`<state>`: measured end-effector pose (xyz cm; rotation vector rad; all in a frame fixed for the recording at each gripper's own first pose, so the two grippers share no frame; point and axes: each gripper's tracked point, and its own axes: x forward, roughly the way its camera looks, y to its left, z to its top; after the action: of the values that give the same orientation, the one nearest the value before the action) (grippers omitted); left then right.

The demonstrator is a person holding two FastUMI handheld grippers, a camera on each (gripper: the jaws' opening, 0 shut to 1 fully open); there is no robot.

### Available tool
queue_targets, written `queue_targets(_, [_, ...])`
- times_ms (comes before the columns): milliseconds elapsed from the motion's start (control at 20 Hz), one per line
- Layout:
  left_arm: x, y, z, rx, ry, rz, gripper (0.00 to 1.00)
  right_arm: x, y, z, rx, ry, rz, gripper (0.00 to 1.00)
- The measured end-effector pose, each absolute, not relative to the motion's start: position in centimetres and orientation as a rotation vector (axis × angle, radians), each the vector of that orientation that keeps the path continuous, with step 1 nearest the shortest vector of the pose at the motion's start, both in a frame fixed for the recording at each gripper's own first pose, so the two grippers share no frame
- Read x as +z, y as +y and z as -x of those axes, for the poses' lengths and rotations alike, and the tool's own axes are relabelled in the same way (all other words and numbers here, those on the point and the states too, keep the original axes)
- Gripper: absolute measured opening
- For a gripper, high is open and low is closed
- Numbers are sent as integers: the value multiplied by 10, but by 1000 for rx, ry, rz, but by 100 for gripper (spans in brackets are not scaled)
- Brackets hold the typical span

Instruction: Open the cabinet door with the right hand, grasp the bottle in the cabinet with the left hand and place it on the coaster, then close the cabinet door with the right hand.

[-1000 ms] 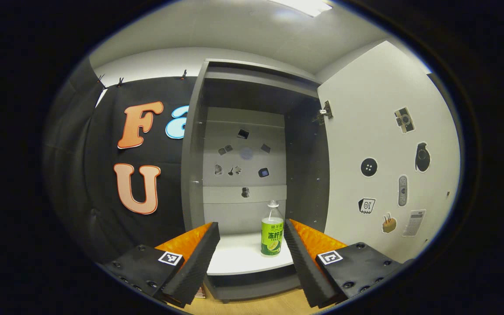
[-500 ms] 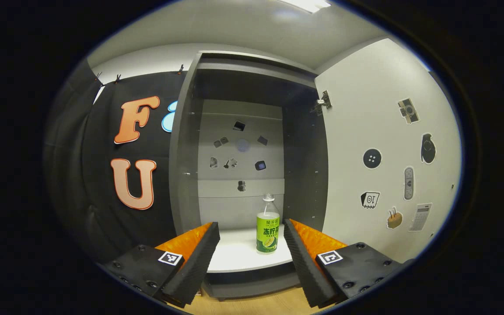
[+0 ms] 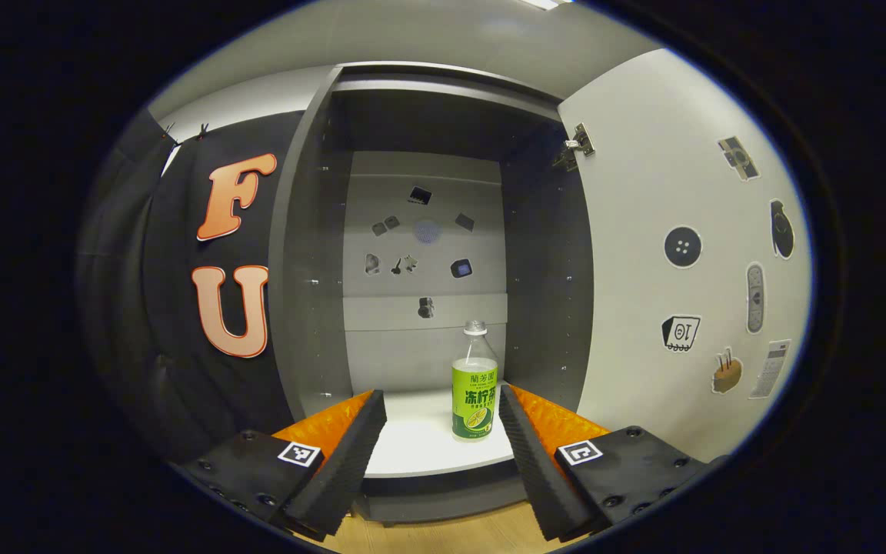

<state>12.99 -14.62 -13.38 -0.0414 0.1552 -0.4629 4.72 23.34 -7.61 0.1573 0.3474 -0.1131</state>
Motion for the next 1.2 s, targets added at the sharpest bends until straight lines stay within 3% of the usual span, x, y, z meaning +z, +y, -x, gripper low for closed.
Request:
queue_targets(50, [-141, -154, -132, -476, 169, 41, 93, -72, 234, -47, -104, 340, -170, 10])
queue_targets(100, [-146, -161, -138, -481, 179, 40, 100, -67, 236, -44, -90, 335, -184, 12])
queue_targets(250, [-156, -188, -157, -488, 180, 32, 96, -79, 235, -37, -86, 376, -176, 33])
queue_targets(450, [-174, -224, -180, -519, 212, 16, 97, -80, 229, -29, -104, 369, -162, 45])
queue_targets(550, [-180, -232, -196, -507, 222, 22, 97, -80, 215, -21, -139, 365, -143, 57])
queue_targets(800, [-217, -250, -240, -487, 304, -12, 98, -79, 197, -10, -179, 362, -146, 65])
queue_targets(850, [-225, -252, -248, -480, 313, -23, 98, -78, 195, -10, -182, 360, -146, 61])
queue_targets(900, [-231, -254, -255, -474, 320, -28, 98, -79, 192, -10, -185, 360, -146, 72])
queue_targets(950, [-238, -255, -262, -470, 329, -27, 98, -81, 191, -10, -188, 364, -144, 68])
queue_targets(1200, [-246, -262, -283, -482, 335, 30, 97, -88, 191, -6, -196, 383, -153, 70])
